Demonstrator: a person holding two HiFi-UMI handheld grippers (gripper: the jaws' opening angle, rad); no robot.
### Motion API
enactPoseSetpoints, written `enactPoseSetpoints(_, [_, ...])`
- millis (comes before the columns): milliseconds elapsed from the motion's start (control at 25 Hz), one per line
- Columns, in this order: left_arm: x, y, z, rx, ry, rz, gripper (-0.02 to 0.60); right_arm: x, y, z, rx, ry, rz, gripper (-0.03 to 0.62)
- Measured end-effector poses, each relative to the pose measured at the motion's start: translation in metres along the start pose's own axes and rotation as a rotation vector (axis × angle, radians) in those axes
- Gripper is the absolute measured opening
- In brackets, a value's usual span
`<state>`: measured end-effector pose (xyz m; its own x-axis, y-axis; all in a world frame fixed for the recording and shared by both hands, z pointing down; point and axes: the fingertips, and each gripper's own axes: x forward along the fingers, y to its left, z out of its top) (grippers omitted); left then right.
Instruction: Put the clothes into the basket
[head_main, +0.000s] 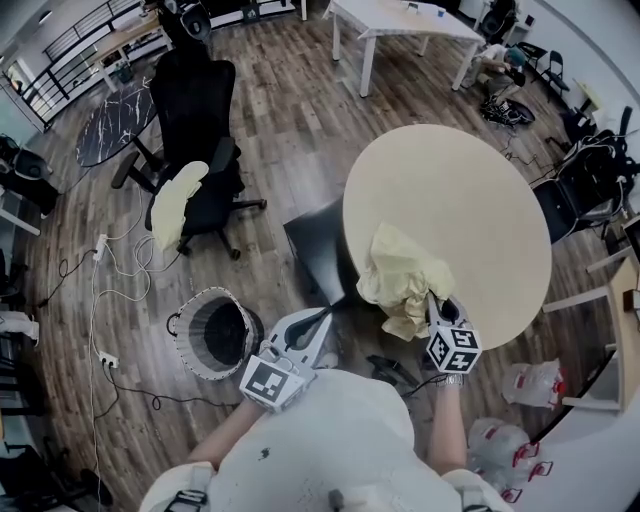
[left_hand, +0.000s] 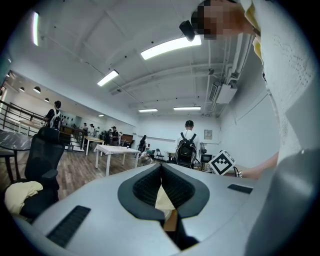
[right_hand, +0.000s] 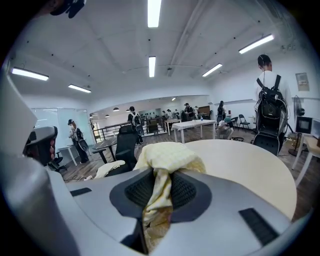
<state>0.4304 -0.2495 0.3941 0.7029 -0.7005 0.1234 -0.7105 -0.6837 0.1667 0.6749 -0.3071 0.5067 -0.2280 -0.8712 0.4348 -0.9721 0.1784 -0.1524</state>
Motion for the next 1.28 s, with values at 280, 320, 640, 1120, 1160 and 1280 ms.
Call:
enactPoseSetpoints(280, [-0.009, -0.002, 0.006, 0.018, -0.084, -0.015, 0.02, -0.024, 0.022, 0.033, -0.032, -0.079, 0.011, 0.081])
enactPoseSetpoints(320, [-0.01, -0.001, 0.006, 0.015, -0.085, -0.015, 0.02, -0.026, 0.025, 0.036, -0.038, -0.087, 0.011, 0.081])
enactPoseSetpoints(640, [-0.034, 0.016, 0.012, 0.0, -0.102, 0.026, 0.02, -0.037, 0.058, 0.055, -0.076, -0.125, 0.031, 0.081])
enactPoseSetpoints(1120, [-0.101, 0.063, 0.021, -0.014, -0.125, 0.114, 0.02, -0.034, 0.139, 0.079, -0.117, -0.174, 0.081, 0.083])
enactPoseSetpoints(1160, [-0.108, 0.068, 0.021, -0.014, -0.125, 0.121, 0.02, -0.033, 0.148, 0.079, -0.12, -0.176, 0.089, 0.083])
enactPoseSetpoints(1280, [-0.128, 0.08, 0.02, -0.016, -0.126, 0.143, 0.02, -0.034, 0.174, 0.08, -0.136, -0.179, 0.113, 0.083])
